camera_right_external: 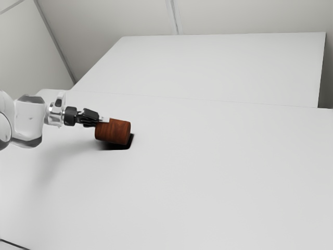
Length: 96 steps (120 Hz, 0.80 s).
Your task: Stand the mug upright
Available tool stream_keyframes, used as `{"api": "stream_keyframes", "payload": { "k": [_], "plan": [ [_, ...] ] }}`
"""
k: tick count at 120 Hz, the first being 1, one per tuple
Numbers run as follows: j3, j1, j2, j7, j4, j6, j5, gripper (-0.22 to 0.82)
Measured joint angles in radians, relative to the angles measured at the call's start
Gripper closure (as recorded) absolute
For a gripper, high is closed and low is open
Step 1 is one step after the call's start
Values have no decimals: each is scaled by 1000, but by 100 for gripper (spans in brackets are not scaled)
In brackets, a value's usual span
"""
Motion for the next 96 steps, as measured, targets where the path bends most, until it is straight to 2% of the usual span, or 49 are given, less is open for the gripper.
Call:
{"api": "stream_keyframes", "payload": {
  "k": [13, 44, 64, 96],
  "plan": [
    [-2, -4, -26, 19, -3, 0, -1, 73],
    [-14, -21, -144, 44, -24, 7, 39, 77],
    [-9, -95, -253, -1, -28, 22, 225, 78],
    [-3, -244, -389, -189, -50, 68, 581, 79]
  ]
}}
